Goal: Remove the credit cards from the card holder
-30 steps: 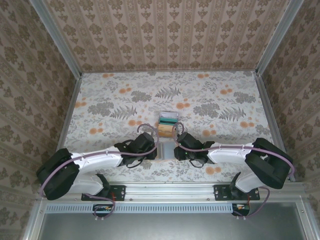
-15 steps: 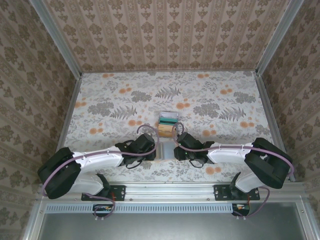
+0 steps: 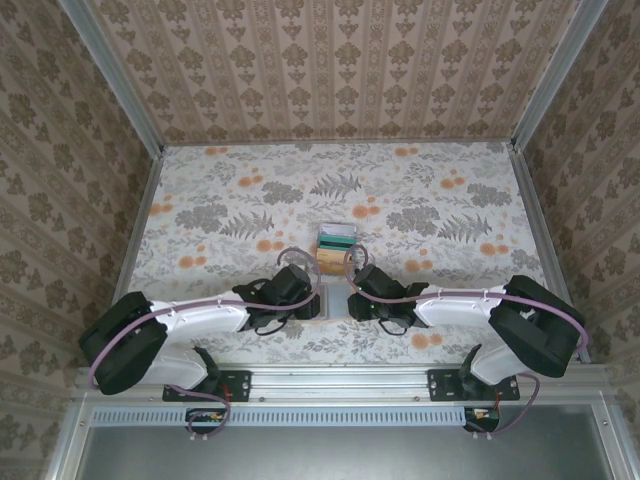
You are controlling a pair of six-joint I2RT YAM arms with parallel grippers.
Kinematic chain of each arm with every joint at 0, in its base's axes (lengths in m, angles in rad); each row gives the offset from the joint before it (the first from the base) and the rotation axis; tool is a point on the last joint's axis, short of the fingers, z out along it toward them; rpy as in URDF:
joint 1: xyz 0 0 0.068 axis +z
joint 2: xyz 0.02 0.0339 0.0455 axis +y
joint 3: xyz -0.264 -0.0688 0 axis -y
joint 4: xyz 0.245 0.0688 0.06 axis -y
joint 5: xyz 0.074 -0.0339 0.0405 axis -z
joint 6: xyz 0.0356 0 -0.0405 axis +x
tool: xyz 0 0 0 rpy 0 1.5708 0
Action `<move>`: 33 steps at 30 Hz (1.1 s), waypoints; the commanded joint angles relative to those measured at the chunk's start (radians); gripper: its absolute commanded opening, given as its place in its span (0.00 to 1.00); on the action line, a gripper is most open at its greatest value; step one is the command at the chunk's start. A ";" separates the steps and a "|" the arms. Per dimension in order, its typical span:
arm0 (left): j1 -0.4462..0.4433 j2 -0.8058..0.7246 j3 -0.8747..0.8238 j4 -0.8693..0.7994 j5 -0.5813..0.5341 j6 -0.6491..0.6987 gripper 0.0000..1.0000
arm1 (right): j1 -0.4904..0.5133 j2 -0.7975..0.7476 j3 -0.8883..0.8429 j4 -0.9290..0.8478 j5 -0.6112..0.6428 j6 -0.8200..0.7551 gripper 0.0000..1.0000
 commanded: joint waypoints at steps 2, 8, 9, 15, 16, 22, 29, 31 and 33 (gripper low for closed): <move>0.001 -0.036 -0.014 0.055 0.044 0.021 0.47 | 0.008 0.028 0.007 -0.011 0.008 0.011 0.25; 0.002 -0.058 -0.033 0.093 0.070 0.028 0.57 | 0.007 0.036 0.007 -0.007 0.007 0.013 0.25; 0.000 -0.058 -0.035 0.100 0.075 0.028 0.58 | 0.007 0.036 0.008 -0.007 0.007 0.012 0.25; -0.001 -0.052 -0.034 0.119 0.093 0.035 0.77 | 0.007 0.037 0.005 -0.010 0.010 0.016 0.25; -0.001 -0.052 -0.034 0.116 0.091 0.035 0.84 | 0.007 0.036 0.005 -0.010 0.010 0.016 0.25; -0.003 -0.055 -0.038 0.115 0.095 0.038 1.00 | 0.008 0.034 0.004 -0.010 0.014 0.017 0.27; -0.013 -0.055 -0.029 0.128 0.112 0.051 1.00 | 0.007 0.037 0.007 -0.010 0.012 0.018 0.27; -0.021 -0.052 -0.025 0.141 0.120 0.055 1.00 | 0.008 0.040 0.007 -0.010 0.013 0.019 0.27; -0.024 -0.046 -0.020 0.146 0.127 0.058 0.99 | 0.008 0.043 0.007 -0.009 0.014 0.019 0.27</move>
